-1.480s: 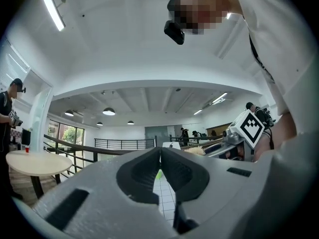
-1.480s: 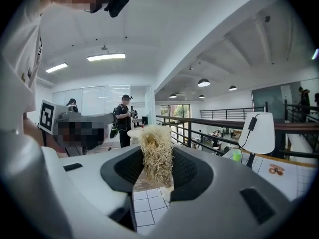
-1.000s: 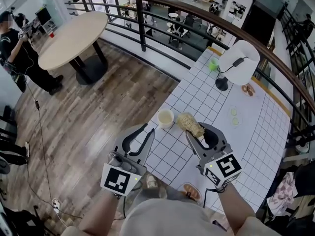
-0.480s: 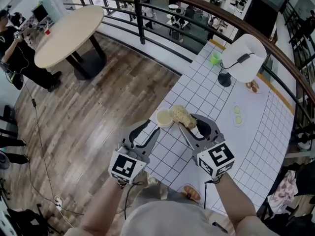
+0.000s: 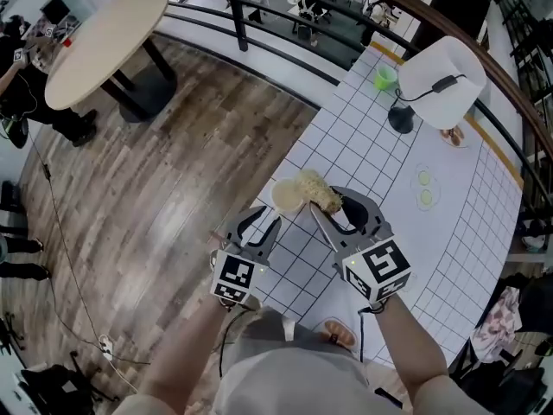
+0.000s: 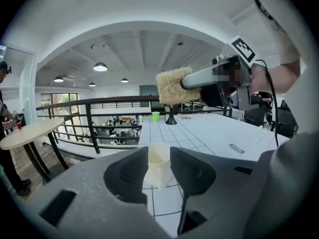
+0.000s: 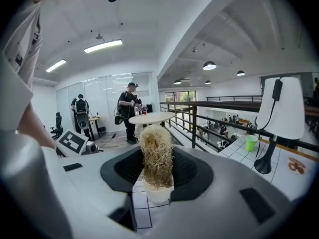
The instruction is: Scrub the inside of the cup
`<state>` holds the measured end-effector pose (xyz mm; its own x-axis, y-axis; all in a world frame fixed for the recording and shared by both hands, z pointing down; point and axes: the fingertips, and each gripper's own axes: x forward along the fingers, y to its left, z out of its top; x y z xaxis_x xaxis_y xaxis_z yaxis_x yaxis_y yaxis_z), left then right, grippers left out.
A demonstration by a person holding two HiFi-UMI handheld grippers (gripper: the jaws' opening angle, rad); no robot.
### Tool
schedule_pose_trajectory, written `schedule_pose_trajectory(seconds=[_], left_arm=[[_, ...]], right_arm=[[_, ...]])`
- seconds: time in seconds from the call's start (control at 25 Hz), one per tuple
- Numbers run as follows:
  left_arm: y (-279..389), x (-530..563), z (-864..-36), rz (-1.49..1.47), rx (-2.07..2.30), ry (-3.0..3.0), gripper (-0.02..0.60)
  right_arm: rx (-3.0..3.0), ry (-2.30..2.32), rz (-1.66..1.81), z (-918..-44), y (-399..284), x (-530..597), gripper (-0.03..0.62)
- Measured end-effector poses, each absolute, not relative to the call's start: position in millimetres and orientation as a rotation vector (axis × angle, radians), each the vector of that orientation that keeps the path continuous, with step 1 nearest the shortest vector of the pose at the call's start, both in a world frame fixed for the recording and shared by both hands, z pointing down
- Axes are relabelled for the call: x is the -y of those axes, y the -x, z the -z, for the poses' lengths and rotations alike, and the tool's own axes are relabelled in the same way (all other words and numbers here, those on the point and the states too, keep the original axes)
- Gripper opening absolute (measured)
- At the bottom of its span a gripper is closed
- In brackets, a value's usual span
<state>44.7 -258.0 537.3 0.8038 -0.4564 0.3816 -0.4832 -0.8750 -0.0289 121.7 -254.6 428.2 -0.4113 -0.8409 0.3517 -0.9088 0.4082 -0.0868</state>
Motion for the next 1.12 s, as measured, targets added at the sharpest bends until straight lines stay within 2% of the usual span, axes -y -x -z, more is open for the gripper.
schedule_pose_trajectory(seconds=[0.36, 0.48, 0.68, 1.12], left_arm=[[-51.1, 262.0, -604.4, -0.759, 0.752, -2.809, 0.13], [-56.6, 262.7, -612.6, -0.761, 0.759, -2.821, 0.078], [-55.7, 266.3, -615.2, -0.72, 0.77, -2.818, 0.064], [-56.1, 264.7, -615.3, -0.681, 0.675, -2.827, 0.061]], right_arm=[[2.389, -1.541, -0.504, -464.7, -122.2, 259.1, 0.143], [2.383, -1.538, -0.526, -472.5, -123.8, 260.4, 0.143], [2.355, -1.497, -0.538, -486.7, -124.9, 258.1, 0.143], [2.057, -0.687, -0.257, -525.1, -90.3, 270.7, 0.143]])
